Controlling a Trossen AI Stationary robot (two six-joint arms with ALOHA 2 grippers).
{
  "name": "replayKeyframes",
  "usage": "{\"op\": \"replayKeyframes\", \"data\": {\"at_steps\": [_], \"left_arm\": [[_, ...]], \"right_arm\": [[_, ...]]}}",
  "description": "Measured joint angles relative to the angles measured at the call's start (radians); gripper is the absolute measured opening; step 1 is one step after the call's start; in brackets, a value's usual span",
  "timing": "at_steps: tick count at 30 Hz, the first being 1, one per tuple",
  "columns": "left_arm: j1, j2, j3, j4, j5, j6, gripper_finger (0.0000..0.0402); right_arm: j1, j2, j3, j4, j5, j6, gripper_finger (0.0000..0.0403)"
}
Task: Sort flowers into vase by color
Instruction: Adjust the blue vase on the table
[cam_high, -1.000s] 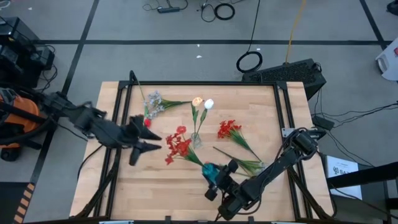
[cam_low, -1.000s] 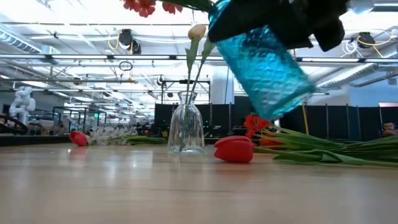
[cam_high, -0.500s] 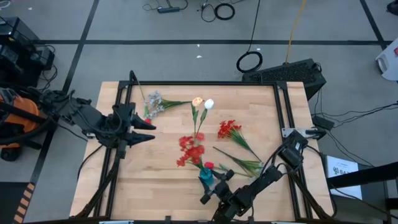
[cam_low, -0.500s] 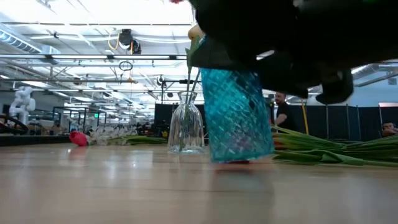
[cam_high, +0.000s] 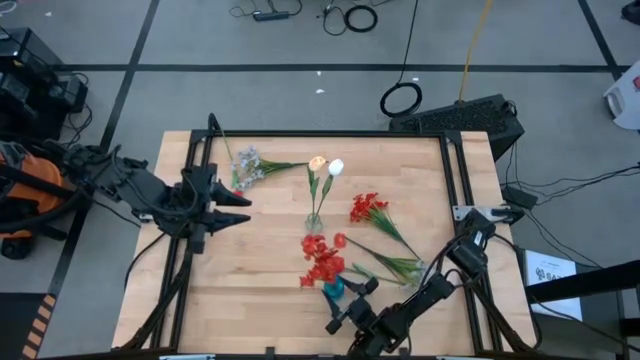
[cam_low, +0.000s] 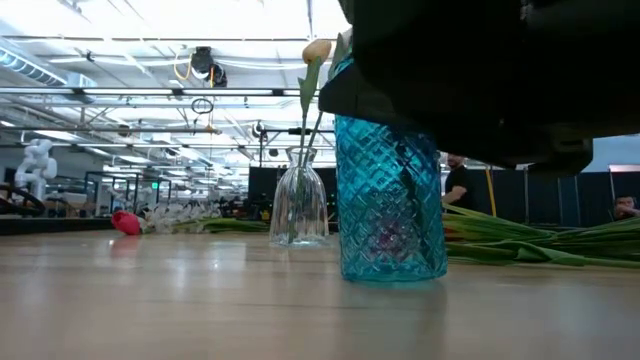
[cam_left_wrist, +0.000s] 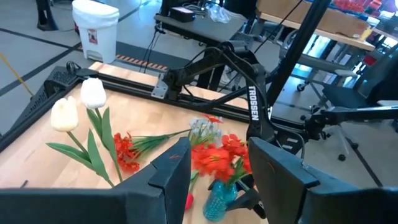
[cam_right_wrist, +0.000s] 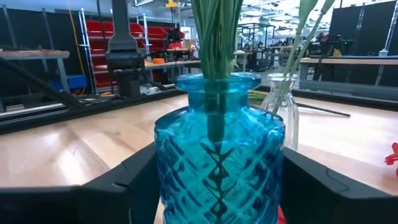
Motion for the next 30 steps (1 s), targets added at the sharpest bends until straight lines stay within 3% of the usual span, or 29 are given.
{"op": "replayKeyframes", "data": {"at_steps": [9,14,23,30], "left_arm": [[0.000,0.026,0.000,0.001,0.000,-0.003,0.0166],[0.000,0.055,-0.001,0.002,-0.036,-0.083,0.0166],[-0.002,0.127,-0.001,0.003,-0.051,-0.204,0.0166],[-0.041,0.164,-0.001,0.005,-0.042,-0.213,0.0166]], "right_arm": [[0.012,0.007,-0.004,-0.004,-0.089,-0.153,0.0279],[0.015,0.007,-0.004,0.002,-0.148,-0.170,0.0280],[0.044,-0.004,-0.004,0.004,-0.143,-0.165,0.0281],[0.058,-0.006,-0.004,0.005,-0.169,-0.182,0.0281]]}}
